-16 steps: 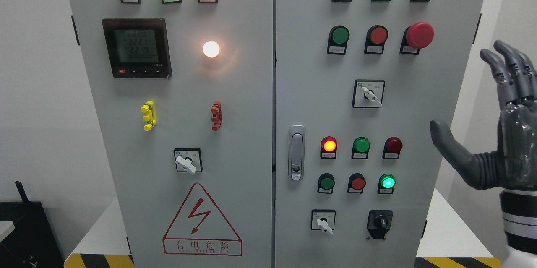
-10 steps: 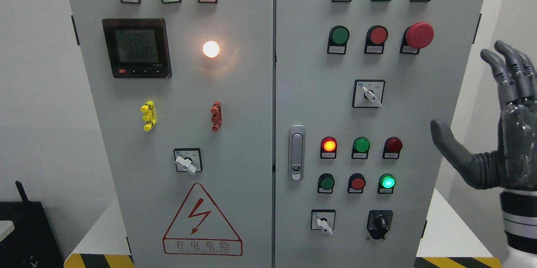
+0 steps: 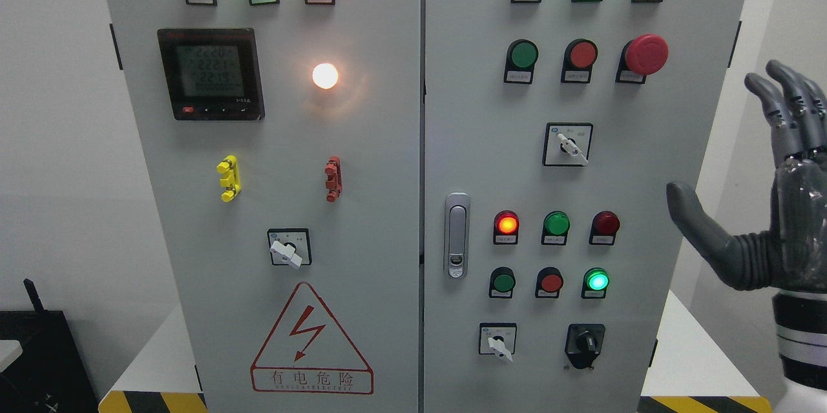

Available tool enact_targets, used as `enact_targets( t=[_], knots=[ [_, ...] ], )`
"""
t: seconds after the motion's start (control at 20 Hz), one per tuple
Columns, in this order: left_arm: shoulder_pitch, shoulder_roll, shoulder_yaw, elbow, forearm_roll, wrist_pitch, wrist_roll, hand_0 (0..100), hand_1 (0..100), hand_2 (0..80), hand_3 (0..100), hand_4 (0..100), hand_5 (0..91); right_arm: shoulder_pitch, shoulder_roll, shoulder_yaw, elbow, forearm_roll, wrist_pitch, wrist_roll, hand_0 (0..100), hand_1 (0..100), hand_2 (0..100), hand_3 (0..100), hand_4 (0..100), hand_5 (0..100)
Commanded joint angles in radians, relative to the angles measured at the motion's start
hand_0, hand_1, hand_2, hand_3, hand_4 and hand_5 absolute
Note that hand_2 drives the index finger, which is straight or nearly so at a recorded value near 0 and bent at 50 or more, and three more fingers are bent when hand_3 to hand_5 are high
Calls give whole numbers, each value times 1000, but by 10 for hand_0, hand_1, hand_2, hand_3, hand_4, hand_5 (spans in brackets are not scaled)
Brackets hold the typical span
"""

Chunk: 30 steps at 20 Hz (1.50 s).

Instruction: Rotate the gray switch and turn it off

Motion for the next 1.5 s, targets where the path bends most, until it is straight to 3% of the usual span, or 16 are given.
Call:
enact_targets(
  t=[0.0, 0.15, 0.2, 0.25, 0.35, 0.45, 0.5, 0.55, 0.6, 0.65, 0.8, 0.9, 0.95, 1.1, 1.45],
  knots=[
    [-9, 0, 8, -26, 18, 0, 0, 120, 389, 0, 0, 0, 0, -9, 6, -9, -1, -5, -3, -3, 154, 172, 0, 0, 0, 0],
    [-9, 0, 8, -26, 20, 0, 0, 120, 389, 0, 0, 0, 0, -10, 9, -9, 2, -36, -6, -28, 175, 282, 0, 11, 0, 0],
    [-9, 0, 8, -26, 20, 0, 0, 120, 389, 0, 0, 0, 0, -14, 18, -7, 2, -59, -7, -37, 182, 329, 0, 81, 30, 0],
    [-9, 0, 8, -26, 20, 0, 0, 120, 389, 0, 0, 0, 0, -15, 19, -9, 2, -74, -16, -40, 184, 334, 0, 82, 31, 0],
    [-9, 0, 8, -26, 20, 0, 0, 120, 389, 0, 0, 0, 0, -18, 21, -10, 4, -77, -32, -39, 218, 393, 0, 200, 148, 0],
    [-9, -1, 8, -26, 20, 0, 0, 120, 389, 0, 0, 0, 0, -18, 21, -19, 4, -77, -33, -39, 234, 406, 0, 232, 192, 72],
    [-9, 0, 8, -26, 18, 0, 0, 120, 389, 0, 0, 0, 0, -20, 24, -24, 2, -77, -33, -33, 255, 409, 0, 285, 326, 289],
    [-9, 0, 8, -26, 20, 0, 0, 120, 389, 0, 0, 0, 0, -20, 26, -26, 4, -77, -33, -29, 265, 412, 0, 304, 365, 346],
    [-9, 0, 8, -26, 20, 0, 0, 120, 389, 0, 0, 0, 0, -20, 27, -26, 2, -77, -32, -26, 281, 415, 0, 345, 434, 490],
    [-9, 0, 8, -26, 18, 0, 0, 120, 389, 0, 0, 0, 0, -20, 30, -26, 2, -79, -29, -26, 282, 418, 0, 407, 550, 719],
    [-9, 0, 8, -26, 20, 0, 0, 120, 389, 0, 0, 0, 0, -18, 39, -26, 1, -85, -21, -23, 216, 450, 0, 576, 764, 983],
    [-9, 0, 8, -26, 20, 0, 0, 120, 389, 0, 0, 0, 0, -17, 47, -26, 1, -85, -18, -17, 201, 463, 0, 632, 792, 996],
    [-9, -1, 8, -26, 20, 0, 0, 120, 389, 0, 0, 0, 0, -17, 50, -26, 2, -86, -16, -10, 191, 479, 38, 702, 809, 1000],
    [-9, -1, 8, -26, 20, 0, 0, 120, 389, 0, 0, 0, 0, -15, 61, -20, 4, -129, 20, 6, 177, 514, 186, 790, 863, 1000],
    [-9, 0, 8, -26, 18, 0, 0, 120, 389, 0, 0, 0, 0, -12, 61, -9, 18, -198, 62, 30, 155, 553, 316, 880, 915, 1000]
  ],
)
